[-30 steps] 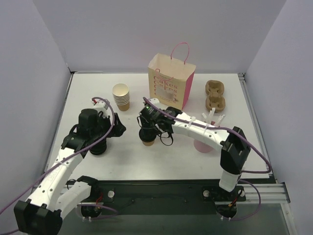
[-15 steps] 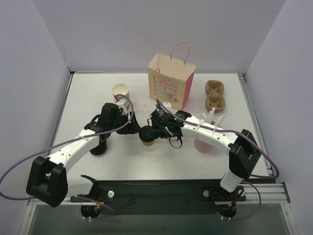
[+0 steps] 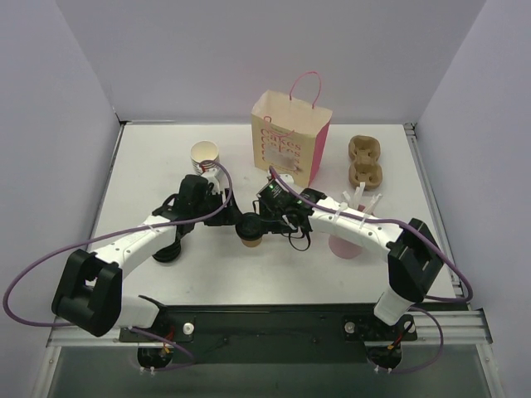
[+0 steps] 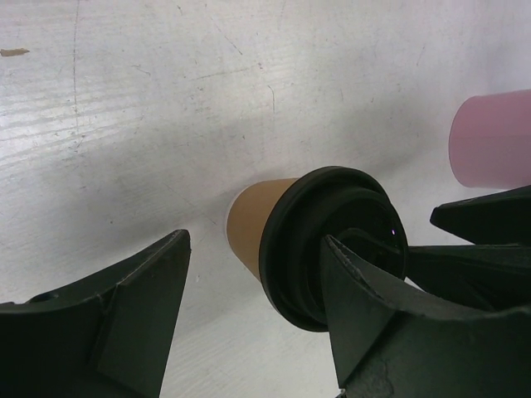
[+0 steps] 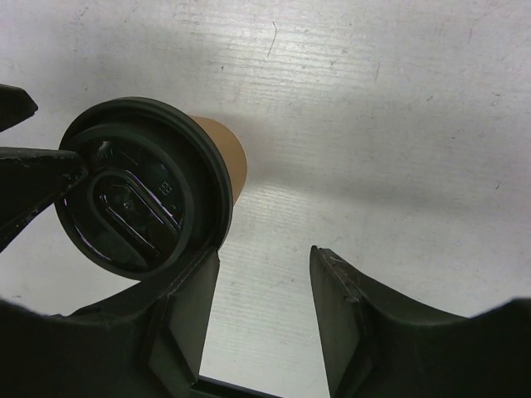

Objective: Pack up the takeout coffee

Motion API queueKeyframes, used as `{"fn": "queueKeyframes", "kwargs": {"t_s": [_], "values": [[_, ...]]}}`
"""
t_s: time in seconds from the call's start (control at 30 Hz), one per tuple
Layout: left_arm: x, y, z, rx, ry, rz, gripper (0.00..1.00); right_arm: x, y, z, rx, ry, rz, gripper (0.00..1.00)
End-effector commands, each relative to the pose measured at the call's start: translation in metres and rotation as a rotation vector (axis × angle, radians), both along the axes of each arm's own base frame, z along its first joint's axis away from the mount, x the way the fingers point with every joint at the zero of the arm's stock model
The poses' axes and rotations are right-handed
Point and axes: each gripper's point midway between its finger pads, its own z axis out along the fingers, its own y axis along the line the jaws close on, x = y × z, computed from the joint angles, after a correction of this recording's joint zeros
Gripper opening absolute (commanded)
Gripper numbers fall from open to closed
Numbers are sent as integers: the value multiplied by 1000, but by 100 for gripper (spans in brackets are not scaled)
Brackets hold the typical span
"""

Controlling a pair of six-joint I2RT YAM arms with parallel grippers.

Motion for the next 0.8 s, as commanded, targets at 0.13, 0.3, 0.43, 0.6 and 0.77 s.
{"fn": "queueKeyframes", "kwargs": {"t_s": [0.13,0.3,0.43,0.6,0.77], "values": [[0,0,-14,5,-7,29,71,3,-1,3,32,-6,-20,49],[-5,2,-22,17,7,37,70,0,-4,-3,24,7,-22,49],[-10,6,-31,28,22,49,70,-7,-9,-12,15,29,-31,49],[-18,12,-47,50,52,69,70,-21,-25,-37,-30,60,-57,48],[-27,18,-63,70,88,92,69,-44,-50,-79,-146,113,-92,46]]}}
